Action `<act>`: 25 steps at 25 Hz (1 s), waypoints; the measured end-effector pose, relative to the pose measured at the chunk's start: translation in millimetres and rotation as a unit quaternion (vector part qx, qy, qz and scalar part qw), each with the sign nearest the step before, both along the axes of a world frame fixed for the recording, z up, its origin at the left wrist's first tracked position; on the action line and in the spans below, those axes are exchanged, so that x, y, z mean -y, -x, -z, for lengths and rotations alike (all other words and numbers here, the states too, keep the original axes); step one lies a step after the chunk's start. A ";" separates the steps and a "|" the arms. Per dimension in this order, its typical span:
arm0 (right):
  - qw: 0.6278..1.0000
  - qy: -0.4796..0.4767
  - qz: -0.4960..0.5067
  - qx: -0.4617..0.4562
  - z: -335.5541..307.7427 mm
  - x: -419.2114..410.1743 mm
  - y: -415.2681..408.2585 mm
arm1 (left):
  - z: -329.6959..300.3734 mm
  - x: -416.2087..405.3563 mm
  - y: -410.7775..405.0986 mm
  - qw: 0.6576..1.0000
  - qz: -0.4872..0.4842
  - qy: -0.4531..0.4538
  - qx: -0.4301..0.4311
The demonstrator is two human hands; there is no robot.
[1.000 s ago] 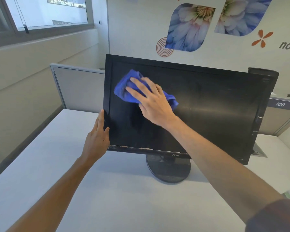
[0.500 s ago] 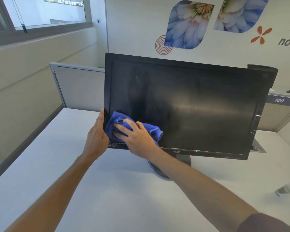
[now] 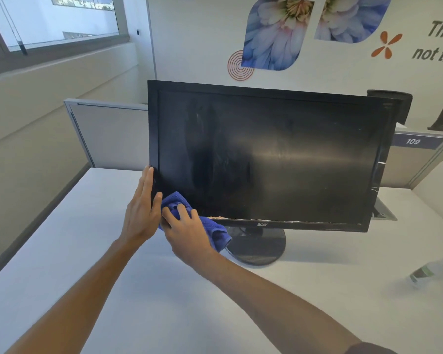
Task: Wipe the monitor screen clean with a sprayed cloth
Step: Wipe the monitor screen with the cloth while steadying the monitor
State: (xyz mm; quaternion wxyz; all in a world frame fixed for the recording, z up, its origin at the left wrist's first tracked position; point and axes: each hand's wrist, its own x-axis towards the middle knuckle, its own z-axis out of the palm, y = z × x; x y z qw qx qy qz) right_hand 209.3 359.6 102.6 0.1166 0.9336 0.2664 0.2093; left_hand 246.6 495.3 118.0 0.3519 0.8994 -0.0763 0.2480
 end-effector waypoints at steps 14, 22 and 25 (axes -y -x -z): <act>0.991 -0.001 0.126 -0.054 -13.0 39.9 15.5 | -3.9 -5.8 13.9 0.967 -0.052 -0.247 -0.025; 0.982 -0.037 0.167 -0.078 -14.8 92.6 22.2 | -4.1 -0.4 15.5 0.962 -0.062 -0.260 -0.044; 0.976 -0.039 0.196 -0.082 -11.9 113.8 24.6 | -4.2 0.6 15.3 0.960 -0.065 -0.267 -0.050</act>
